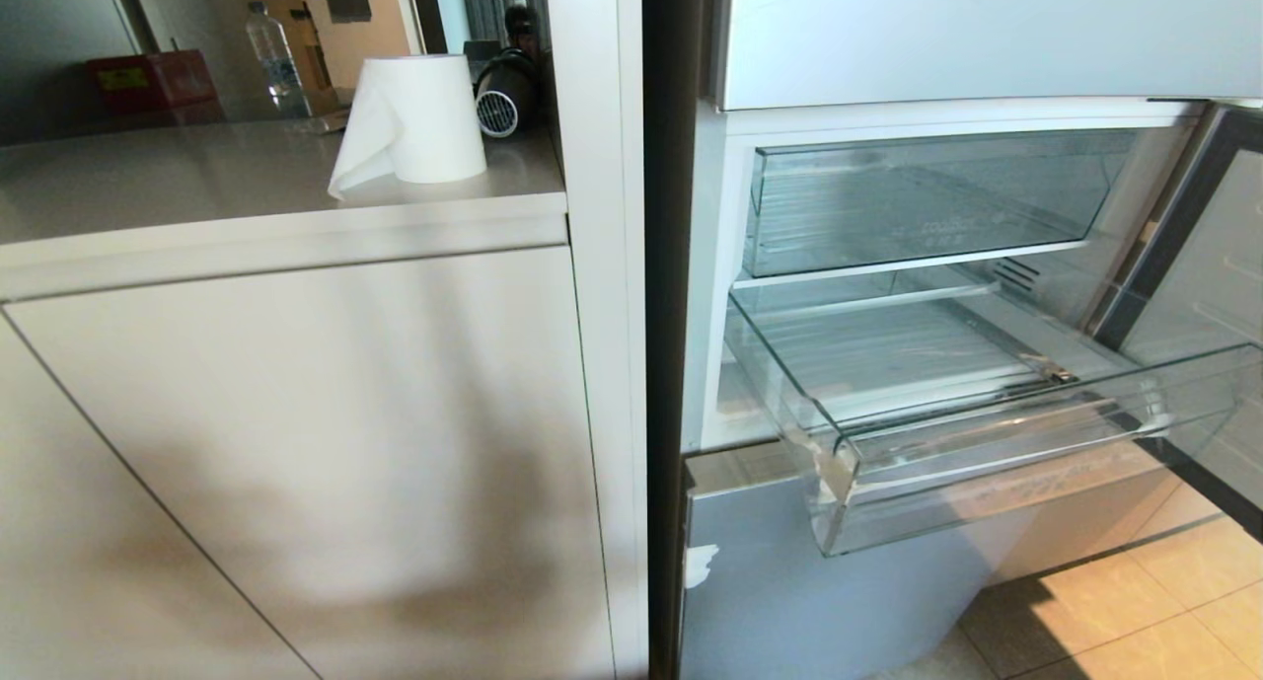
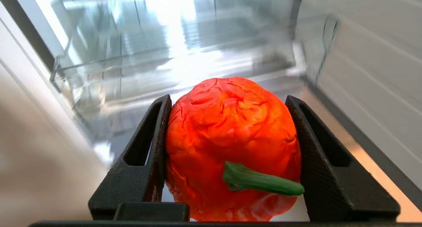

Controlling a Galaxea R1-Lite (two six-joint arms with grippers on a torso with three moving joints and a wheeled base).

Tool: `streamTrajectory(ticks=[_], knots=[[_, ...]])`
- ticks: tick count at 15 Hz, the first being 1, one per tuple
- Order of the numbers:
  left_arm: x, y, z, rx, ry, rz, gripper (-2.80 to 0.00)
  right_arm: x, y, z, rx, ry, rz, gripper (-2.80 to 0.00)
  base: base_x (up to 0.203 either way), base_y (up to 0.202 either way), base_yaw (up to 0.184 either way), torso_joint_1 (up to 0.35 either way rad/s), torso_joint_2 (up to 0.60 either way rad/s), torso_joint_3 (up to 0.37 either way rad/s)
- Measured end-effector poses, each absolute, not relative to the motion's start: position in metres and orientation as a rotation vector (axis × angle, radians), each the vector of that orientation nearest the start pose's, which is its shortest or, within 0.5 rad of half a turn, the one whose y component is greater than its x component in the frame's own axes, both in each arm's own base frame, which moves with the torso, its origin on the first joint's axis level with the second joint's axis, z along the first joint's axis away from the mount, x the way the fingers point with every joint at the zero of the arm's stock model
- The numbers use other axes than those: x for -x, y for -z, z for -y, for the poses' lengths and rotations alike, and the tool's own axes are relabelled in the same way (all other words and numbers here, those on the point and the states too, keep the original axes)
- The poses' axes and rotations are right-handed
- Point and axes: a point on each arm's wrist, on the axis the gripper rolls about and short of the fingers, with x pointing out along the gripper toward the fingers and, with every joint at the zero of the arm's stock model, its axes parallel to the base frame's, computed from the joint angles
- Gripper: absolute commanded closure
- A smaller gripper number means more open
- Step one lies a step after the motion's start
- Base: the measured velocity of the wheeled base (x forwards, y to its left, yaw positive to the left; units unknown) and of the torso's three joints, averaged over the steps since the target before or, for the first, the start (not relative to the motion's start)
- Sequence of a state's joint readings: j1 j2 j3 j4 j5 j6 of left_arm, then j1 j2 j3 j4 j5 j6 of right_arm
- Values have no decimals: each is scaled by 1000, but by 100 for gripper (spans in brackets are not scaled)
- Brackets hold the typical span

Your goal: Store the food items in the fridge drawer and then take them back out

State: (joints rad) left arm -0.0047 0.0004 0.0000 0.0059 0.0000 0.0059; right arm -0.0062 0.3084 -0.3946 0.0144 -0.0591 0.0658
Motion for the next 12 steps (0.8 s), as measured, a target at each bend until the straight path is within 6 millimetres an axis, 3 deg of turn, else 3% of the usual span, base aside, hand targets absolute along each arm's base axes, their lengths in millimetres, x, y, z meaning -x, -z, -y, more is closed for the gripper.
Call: streamTrajectory(ticks=[3, 6, 9, 12], knots=[[23, -75, 0, -6, 5, -6, 0, 17, -146, 1, -60, 61, 172, 0, 0, 0, 0, 0, 0, 0], [23, -75, 0, -6, 5, -6, 0, 16, -108, 1, -52, 59, 134, 0, 0, 0, 0, 0, 0, 0], [23, -75, 0, -6, 5, -6, 0, 21, -91, 1, 15, 58, 112, 0, 0, 0, 0, 0, 0, 0], [23, -75, 0, -6, 5, -7, 0, 23, -88, 1, 37, 73, 114, 0, 0, 0, 0, 0, 0, 0]])
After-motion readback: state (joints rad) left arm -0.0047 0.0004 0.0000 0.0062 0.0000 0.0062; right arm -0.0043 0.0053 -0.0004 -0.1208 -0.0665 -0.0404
